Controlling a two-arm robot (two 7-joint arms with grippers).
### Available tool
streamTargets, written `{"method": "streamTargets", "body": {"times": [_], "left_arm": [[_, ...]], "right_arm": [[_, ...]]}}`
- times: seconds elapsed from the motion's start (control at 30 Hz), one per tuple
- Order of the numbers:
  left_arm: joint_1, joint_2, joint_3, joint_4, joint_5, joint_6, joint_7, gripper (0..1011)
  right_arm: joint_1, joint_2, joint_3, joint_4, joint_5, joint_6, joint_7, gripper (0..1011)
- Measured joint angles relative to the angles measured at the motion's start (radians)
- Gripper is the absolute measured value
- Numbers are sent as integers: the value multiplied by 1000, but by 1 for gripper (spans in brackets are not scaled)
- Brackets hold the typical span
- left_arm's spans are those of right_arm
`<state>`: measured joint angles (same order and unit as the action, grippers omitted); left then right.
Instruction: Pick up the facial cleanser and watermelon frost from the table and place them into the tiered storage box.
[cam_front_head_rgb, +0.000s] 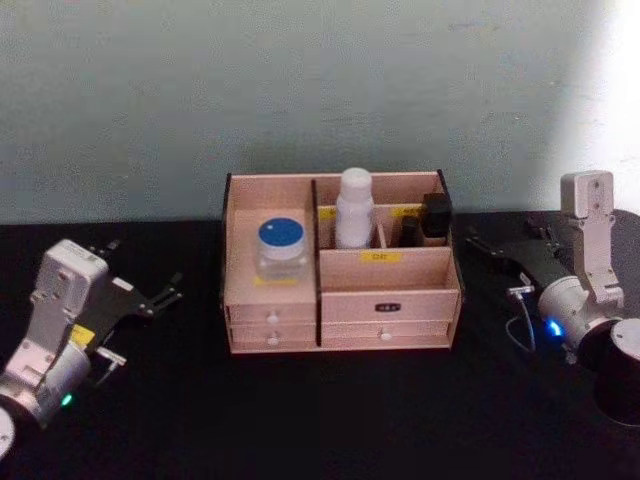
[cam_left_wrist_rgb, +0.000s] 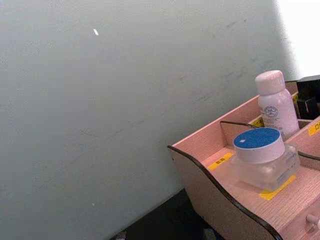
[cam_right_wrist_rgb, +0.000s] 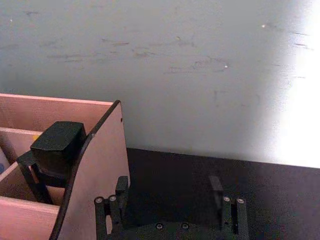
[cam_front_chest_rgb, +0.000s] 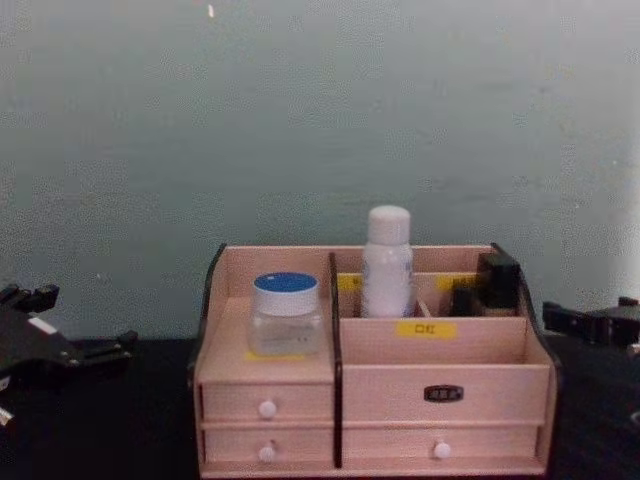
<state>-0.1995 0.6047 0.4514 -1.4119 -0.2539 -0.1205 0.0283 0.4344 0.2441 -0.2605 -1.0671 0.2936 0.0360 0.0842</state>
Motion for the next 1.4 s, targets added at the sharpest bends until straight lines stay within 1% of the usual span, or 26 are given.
{"method": "streamTargets", "body": {"times": [0.1, 1.4], "left_arm": [[0, 0, 0, 0, 0, 0, 0, 1001], [0, 0, 0, 0, 0, 0, 0, 1001]], "right_arm": [[1, -2, 1, 2, -5, 3, 5, 1002], [1, 1, 0, -1, 0, 2, 2, 1002]]}}
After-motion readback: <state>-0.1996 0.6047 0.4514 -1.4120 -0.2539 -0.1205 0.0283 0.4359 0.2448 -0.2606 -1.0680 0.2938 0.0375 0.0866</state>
